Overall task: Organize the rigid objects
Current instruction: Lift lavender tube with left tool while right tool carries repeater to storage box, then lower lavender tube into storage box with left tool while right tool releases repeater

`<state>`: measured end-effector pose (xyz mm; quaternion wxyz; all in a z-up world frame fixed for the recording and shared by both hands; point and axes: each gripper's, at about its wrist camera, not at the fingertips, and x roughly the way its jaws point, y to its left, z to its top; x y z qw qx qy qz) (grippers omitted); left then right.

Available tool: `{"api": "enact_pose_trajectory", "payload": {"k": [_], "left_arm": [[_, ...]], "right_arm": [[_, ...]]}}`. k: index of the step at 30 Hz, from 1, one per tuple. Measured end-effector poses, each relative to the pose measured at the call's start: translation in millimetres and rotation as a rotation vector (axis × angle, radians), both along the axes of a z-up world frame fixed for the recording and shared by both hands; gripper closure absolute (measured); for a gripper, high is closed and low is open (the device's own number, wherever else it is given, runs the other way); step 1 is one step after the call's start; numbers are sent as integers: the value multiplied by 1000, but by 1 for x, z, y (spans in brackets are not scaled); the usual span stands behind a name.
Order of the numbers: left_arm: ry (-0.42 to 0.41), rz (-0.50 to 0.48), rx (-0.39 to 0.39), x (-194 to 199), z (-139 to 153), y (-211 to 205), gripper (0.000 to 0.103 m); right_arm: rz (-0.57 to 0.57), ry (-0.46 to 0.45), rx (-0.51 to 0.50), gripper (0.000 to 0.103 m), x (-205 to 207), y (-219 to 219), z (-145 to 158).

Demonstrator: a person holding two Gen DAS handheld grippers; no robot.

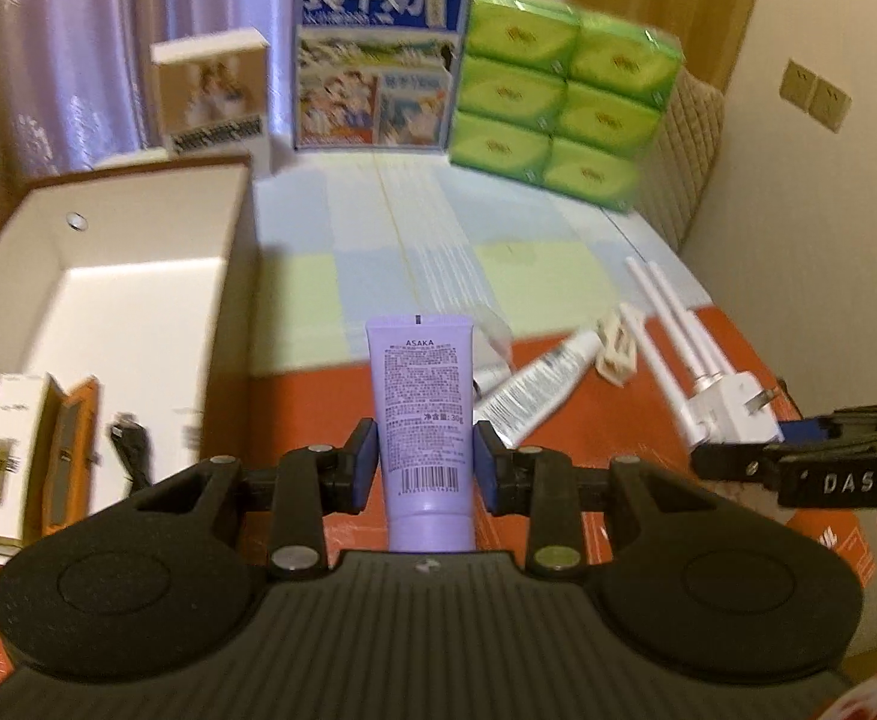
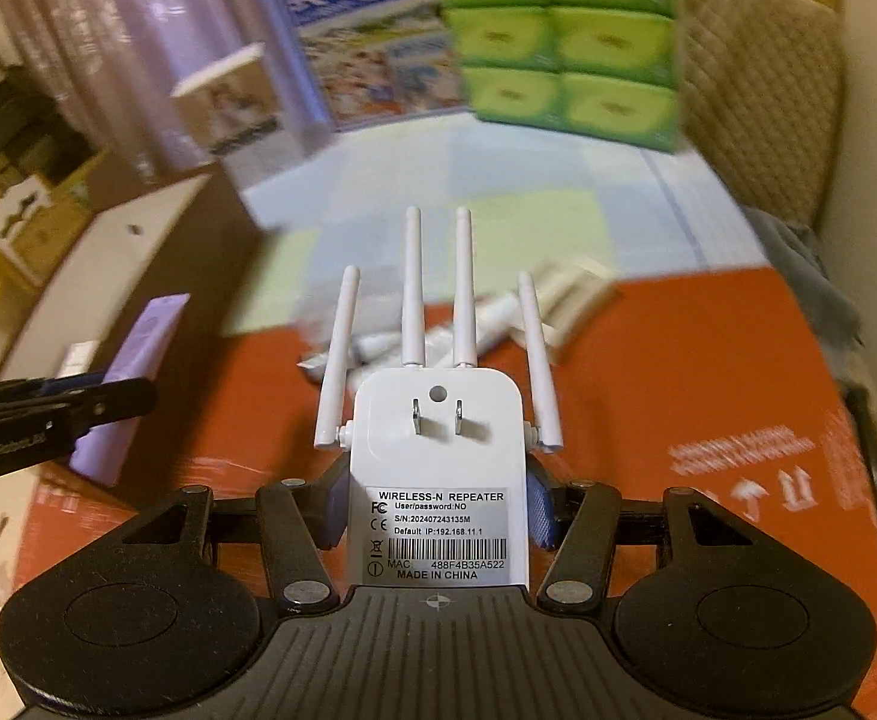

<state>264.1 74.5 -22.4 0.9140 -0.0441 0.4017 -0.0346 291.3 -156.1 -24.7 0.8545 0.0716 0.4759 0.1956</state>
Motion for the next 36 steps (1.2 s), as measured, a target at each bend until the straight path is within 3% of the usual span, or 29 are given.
{"api": "enact_pose_trajectory", "payload": {"k": [8,16,26,36], "left_arm": [[-64,89,15,-6,30,49,74],[-71,179,44,-13,40,113,74],[-50,248,61,-1,33,182,74],[3,252,60,42,9,228,74]], "right_arm": [[162,-41,83,50,11,79,23],[295,-59,131,50,25,167,36],[379,-50,128,50,52,254,32],[390,-21,38,50,92,314,8]]}}
